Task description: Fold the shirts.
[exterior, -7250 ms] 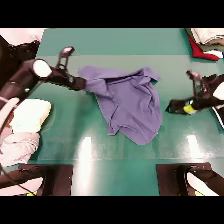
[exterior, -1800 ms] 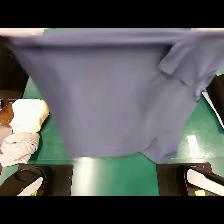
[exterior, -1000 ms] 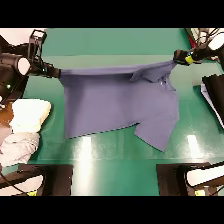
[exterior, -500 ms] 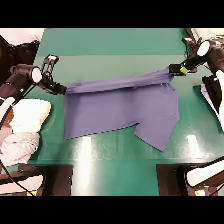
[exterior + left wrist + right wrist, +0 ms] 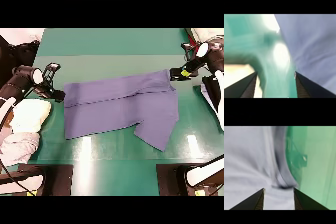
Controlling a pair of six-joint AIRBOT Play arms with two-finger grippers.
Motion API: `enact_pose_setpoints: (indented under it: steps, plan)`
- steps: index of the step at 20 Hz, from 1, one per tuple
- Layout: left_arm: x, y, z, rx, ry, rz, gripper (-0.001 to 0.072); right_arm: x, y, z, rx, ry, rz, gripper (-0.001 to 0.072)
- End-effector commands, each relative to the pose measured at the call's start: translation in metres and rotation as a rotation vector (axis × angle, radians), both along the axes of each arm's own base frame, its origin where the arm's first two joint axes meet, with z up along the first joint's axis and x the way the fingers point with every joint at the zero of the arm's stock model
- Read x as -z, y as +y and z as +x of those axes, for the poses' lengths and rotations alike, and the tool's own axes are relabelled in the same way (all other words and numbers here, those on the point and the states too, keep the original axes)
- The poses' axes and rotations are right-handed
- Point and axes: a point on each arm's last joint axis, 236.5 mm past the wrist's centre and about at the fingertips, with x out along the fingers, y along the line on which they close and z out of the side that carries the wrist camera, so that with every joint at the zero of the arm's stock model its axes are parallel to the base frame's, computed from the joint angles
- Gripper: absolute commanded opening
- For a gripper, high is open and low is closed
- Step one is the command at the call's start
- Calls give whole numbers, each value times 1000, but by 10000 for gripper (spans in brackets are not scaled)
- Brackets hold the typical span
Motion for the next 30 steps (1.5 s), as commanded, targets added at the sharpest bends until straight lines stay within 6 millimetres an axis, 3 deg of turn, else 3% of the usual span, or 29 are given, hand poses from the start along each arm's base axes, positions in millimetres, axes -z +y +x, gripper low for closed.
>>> enact_pose_setpoints:
  steps: [1,4,7,9,11,14,19,21,22,23,24,25,28,30]
  plan:
    - [-8,-1,-36,-26,93,-16,549,-7,-11,-35,31,69,13,418]
    - [-6,-18,-74,-73,121,-117,549,-10,-12,-67,42,78,13,417]
    - [10,-44,-124,-120,200,-248,548,-12,-9,-83,45,34,10,416]
    - [29,-41,-152,-168,252,-246,549,-13,-6,-93,42,15,8,416]
    - [44,-44,-166,-182,282,-261,549,-14,-5,-102,42,16,8,415]
    - [59,-61,-168,-220,268,-346,548,-18,-4,-110,41,13,7,416]
    - [71,-65,-173,-242,274,-366,546,-30,-4,-111,41,-17,5,416]
    - [70,-70,-173,-232,273,-390,319,-30,-3,-115,41,-3,6,416]
    - [69,-74,-170,-225,262,-408,236,-29,-3,-120,40,18,9,416]
    - [67,-78,-166,-235,251,-430,235,-27,-2,-127,38,48,12,415]
    - [66,-80,-165,-236,246,-438,107,-25,0,-136,36,88,16,416]
    - [63,-80,-162,-212,235,-439,25,-24,1,-146,33,132,20,415]
    - [48,-80,-150,-172,206,-433,25,-7,1,-180,52,225,35,416]
    - [33,-82,-137,-144,170,-439,25,13,11,-210,95,295,99,416]
